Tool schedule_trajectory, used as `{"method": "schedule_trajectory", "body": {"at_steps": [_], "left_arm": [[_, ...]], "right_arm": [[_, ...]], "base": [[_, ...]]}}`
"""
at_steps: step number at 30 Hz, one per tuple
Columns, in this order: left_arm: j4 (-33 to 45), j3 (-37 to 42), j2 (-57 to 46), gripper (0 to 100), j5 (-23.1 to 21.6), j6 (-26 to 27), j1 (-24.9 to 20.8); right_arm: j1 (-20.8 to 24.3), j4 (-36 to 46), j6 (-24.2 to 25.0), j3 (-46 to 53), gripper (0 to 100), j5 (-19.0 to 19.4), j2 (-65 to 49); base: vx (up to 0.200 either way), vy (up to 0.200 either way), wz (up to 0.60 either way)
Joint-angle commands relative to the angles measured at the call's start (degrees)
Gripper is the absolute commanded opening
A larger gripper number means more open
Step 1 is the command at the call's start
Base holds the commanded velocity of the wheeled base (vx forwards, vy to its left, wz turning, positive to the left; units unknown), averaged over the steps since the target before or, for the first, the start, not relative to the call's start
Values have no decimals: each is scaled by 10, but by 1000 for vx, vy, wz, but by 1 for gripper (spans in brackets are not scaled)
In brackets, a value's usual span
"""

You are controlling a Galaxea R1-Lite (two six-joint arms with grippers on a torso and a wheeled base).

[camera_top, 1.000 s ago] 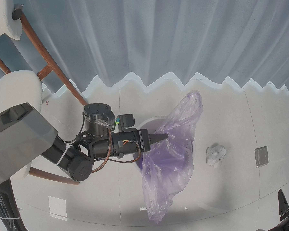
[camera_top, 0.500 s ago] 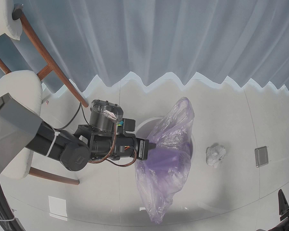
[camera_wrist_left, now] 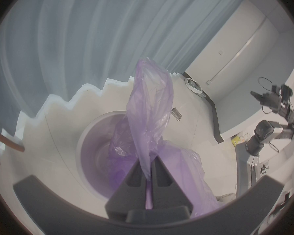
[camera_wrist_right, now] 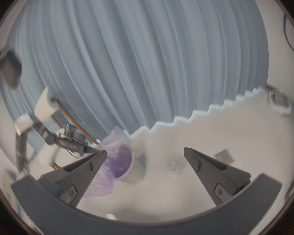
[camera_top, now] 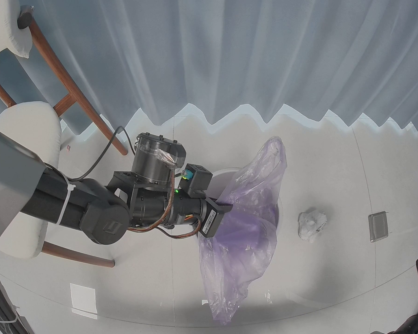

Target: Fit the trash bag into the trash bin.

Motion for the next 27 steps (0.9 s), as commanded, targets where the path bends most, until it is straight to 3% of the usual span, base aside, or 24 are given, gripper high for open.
{"method": "schedule_trajectory", "body": {"at_steps": [1, 3, 4, 8, 12, 14, 20, 23, 27], "left_arm": [[5, 5, -3, 0, -5, 74, -19], [5, 5, -4, 0, -9, 78, -22], [1, 9, -4, 0, -22, 80, -30], [-25, 21, 0, 0, -29, 82, -36], [-30, 33, -4, 0, -28, 79, -37], [-30, 42, -7, 0, -26, 77, -37], [-31, 60, -23, 0, -19, 73, -37], [-46, 61, -25, 0, -19, 69, -34], [-50, 69, -31, 0, -6, 63, -38]], "right_arm": [[126, -9, 210, -100, 100, 8, 228], [128, -9, 212, -118, 100, 23, 259], [128, -9, 213, -145, 100, 60, 305], [128, -8, 246, -185, 100, 141, 399], [128, -11, 316, -229, 100, 173, 517], [128, -10, 342, -261, 100, 170, 577], [129, -5, 342, -336, 100, 166, 662], [154, 8, 338, -389, 100, 158, 725], [176, 48, 275, -447, 100, 114, 776]], "base": [[0, 0, 0], [0, 0, 0], [0, 0, 0], [0, 0, 0], [0, 0, 0], [0, 0, 0], [0, 0, 0], [0, 0, 0], [0, 0, 0]]}}
